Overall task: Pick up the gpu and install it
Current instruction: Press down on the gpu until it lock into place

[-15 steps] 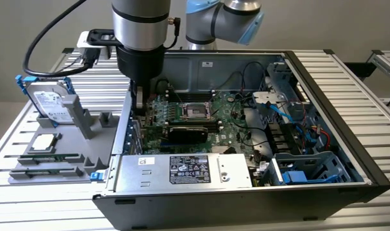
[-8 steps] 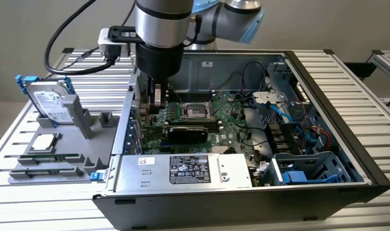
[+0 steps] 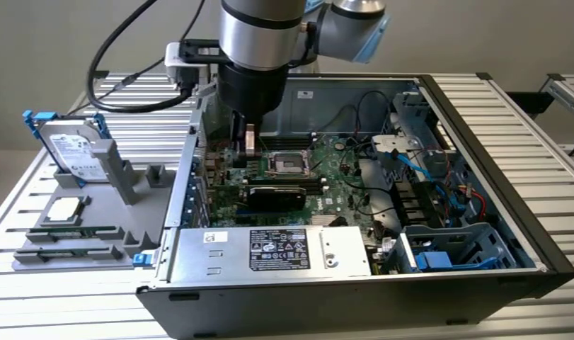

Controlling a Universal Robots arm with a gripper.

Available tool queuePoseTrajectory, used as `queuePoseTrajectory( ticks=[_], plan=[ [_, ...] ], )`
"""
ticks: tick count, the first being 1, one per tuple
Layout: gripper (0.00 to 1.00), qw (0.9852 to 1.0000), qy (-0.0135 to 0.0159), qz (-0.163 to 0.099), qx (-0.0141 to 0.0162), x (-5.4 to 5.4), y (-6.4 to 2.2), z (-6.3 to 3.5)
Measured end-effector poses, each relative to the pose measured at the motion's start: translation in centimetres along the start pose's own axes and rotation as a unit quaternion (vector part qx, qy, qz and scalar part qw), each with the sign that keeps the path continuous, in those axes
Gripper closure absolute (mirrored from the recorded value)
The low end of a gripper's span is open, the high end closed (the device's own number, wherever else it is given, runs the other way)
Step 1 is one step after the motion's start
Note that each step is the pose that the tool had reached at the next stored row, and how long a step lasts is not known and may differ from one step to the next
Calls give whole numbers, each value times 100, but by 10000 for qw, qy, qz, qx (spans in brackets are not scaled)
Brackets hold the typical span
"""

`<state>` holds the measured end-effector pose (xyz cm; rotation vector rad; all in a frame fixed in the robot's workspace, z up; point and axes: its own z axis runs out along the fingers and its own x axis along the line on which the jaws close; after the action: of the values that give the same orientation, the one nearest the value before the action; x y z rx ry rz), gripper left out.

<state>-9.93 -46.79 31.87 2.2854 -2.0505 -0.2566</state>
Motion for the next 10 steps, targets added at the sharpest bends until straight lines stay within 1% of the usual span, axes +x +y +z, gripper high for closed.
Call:
queuePoseTrajectory(
  ticks=[5,9,10],
  plan=[
    [89,10000,9,-73,-6,14,-128,-22],
    [89,10000,12,-90,-6,27,-257,-42],
    [89,10000,20,-92,-20,27,-262,-41]
  ],
)
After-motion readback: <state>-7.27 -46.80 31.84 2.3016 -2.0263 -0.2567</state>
